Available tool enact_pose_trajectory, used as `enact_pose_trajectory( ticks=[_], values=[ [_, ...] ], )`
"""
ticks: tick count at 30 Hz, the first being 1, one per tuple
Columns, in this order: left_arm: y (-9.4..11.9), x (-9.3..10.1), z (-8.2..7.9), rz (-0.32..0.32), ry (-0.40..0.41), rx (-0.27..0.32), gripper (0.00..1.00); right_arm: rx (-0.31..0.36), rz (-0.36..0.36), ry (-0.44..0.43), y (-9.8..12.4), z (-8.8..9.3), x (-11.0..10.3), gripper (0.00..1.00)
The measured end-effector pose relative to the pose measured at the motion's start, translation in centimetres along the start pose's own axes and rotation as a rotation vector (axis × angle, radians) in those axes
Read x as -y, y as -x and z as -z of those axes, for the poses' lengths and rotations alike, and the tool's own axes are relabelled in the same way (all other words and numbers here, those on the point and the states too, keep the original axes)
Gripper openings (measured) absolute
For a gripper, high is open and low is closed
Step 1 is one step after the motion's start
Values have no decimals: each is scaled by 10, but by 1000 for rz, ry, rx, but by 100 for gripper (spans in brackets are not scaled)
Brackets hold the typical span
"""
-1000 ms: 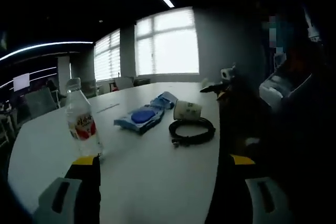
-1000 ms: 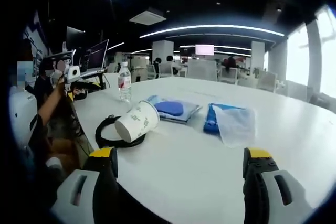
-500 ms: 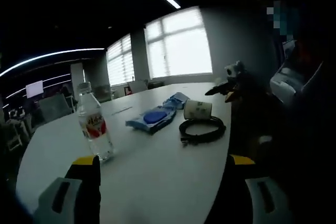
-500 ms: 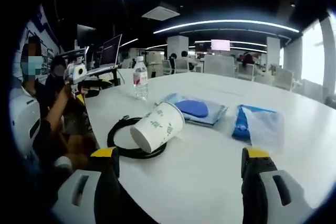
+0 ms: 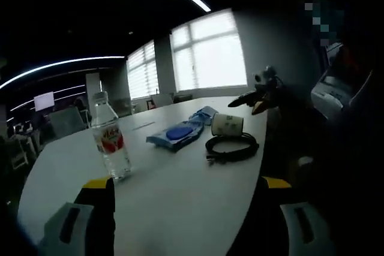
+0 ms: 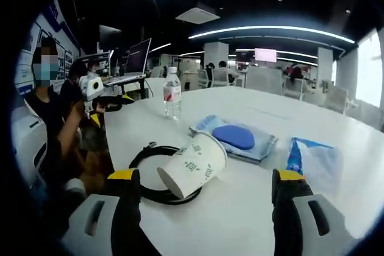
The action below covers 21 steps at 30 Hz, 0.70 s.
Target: Arrange the tabletop items into an orderly group along one side of the table until the central work area is clear of visible clutter.
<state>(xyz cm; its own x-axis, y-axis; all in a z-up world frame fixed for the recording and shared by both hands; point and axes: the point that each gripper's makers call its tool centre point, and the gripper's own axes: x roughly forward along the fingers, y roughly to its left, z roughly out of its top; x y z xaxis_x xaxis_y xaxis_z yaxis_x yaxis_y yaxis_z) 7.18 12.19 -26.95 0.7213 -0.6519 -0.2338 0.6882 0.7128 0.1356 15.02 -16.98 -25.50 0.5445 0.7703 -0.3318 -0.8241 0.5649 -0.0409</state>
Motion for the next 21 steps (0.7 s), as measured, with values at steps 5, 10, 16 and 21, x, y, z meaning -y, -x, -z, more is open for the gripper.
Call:
enact_pose_trajectory(
  ticks=[5, 10, 16, 21],
  values=[
    [5, -4, 0, -22, -5, -16, 100, -1, -36, -37, -14, -1, -6, 84],
    [7, -3, 2, -16, -3, -10, 100, 11, -67, -74, -26, -5, -12, 76],
    [8, -2, 5, -14, 3, -9, 100, -22, -66, -36, -41, -12, -4, 73],
    [8, -1, 5, -9, -4, -6, 99, -80, -75, -40, -52, 2, -9, 69]
  ],
)
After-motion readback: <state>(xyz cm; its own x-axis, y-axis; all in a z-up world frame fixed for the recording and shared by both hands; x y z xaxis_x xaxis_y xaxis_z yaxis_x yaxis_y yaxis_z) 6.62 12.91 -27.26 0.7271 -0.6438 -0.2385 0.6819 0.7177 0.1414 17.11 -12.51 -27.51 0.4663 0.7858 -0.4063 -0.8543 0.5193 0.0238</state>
